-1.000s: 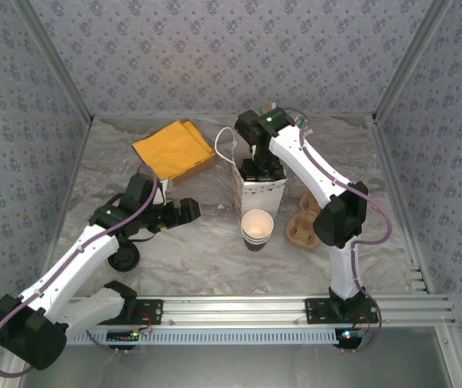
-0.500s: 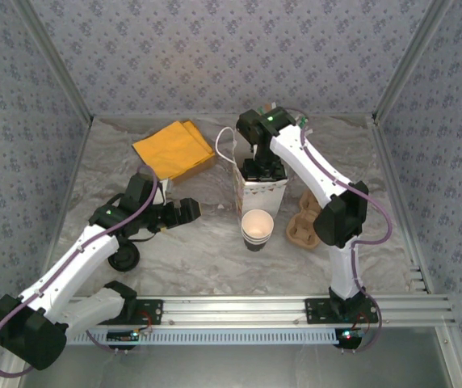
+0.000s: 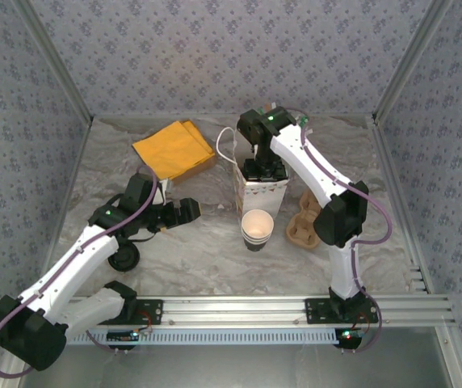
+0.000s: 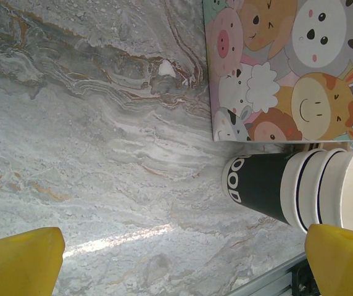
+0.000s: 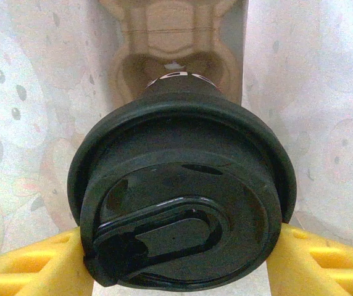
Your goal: Pack the takeout coffee
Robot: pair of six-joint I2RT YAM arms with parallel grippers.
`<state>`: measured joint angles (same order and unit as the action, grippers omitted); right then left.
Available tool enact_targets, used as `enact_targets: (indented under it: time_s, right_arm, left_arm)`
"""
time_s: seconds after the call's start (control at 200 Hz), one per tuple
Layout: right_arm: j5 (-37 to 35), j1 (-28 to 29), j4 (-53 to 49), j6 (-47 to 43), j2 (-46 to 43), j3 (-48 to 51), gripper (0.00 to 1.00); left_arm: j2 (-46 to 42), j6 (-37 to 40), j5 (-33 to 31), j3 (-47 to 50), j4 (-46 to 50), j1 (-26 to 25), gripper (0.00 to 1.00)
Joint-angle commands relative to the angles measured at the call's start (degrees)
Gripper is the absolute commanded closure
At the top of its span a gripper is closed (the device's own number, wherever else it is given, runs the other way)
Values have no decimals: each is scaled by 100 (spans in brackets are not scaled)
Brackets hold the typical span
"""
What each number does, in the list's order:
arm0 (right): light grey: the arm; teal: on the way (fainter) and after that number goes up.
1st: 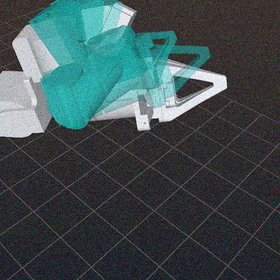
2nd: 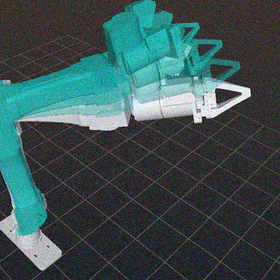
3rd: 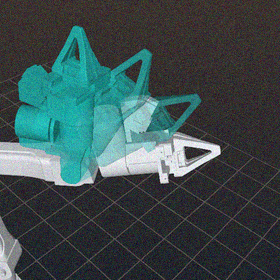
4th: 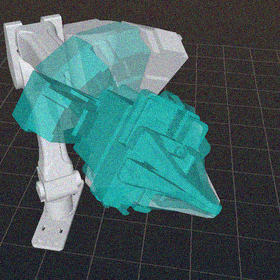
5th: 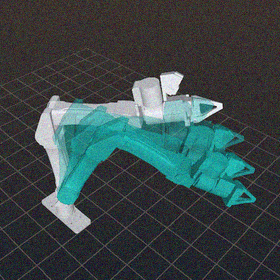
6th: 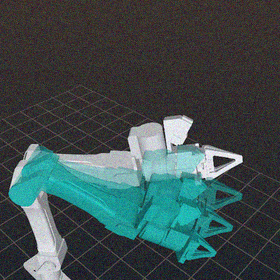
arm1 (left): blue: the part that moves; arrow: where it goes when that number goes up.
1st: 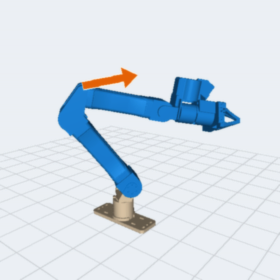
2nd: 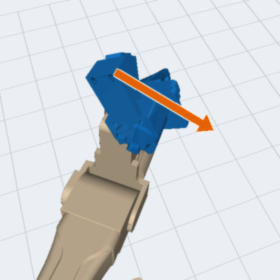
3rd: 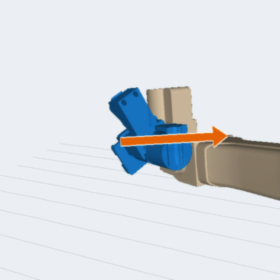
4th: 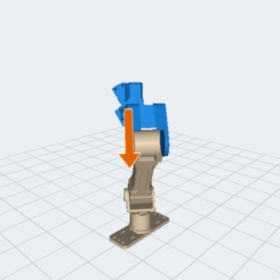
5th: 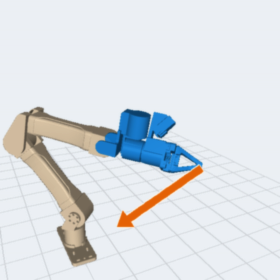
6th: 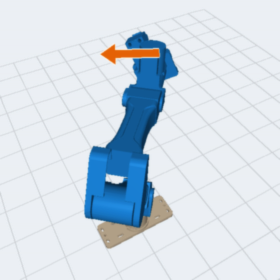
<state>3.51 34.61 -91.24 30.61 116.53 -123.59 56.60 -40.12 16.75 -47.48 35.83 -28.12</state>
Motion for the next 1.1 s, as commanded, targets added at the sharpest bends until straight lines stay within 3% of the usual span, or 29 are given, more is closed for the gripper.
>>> enact_targets:
  time_s: [0.0, 1.099]
  right_arm:
    - [27, -36, -225, -4, 107, -156, 33]
    - [14, -57, -192, 15, 90, -103, 33]
  left_arm:
    - [-140, -38, 75, 14, -90, -34, 0]
    - [-211, -32, 65, 46, -72, -37, 0]
